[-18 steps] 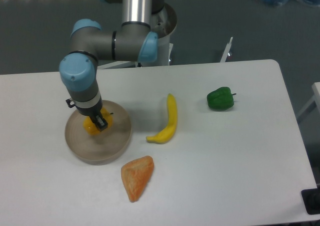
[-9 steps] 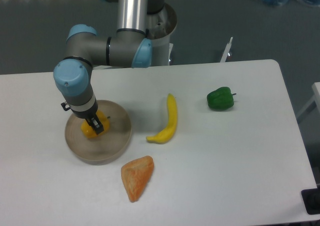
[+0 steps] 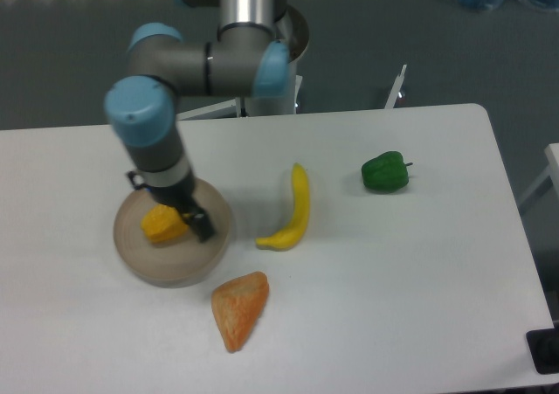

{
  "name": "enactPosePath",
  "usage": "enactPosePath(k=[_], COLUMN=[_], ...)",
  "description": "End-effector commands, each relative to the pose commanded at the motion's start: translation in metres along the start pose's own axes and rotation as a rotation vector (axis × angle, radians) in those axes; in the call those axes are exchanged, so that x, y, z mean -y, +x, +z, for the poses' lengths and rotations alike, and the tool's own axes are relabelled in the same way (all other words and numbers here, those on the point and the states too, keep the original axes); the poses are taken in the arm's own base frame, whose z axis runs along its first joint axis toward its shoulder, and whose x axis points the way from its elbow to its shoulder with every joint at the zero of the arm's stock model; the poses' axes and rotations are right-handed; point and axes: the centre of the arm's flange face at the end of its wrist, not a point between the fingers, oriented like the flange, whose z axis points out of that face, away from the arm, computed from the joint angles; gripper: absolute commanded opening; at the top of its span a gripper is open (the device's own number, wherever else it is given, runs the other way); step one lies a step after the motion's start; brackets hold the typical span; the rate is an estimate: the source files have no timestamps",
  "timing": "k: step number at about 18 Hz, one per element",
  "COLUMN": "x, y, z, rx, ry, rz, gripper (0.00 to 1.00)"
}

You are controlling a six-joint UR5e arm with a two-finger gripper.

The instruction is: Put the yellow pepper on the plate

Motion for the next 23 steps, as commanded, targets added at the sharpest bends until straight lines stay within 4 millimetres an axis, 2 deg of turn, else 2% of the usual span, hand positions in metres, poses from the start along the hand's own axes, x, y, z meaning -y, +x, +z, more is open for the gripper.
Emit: enactPosePath(k=[1,3,5,8,10,16,19,23], x=[-0.018,-0.048,-0.081,-0.128,-0.148,-0.187,-0.204,-0.209], y=[-0.035,-0.075,-0.105,-0.138,-0.152,-0.189,-0.204,-0.21], z=[-0.008,-0.014,-0.01,-0.005,0.003,0.06,0.077,0.087], rx=[0.021,0.036,0.034,0.036,0.028,-0.053,-0.095,-0.101], ry=[0.014,0.025,0.026,0.006,0.0,0.002,0.098,0.073], rz=[-0.007,-0.011,-0.026,0.001,-0.013,0.021,0.0,0.082], gripper=[1.0,1.0,1.0,1.0,1.0,1.0,1.0,1.0])
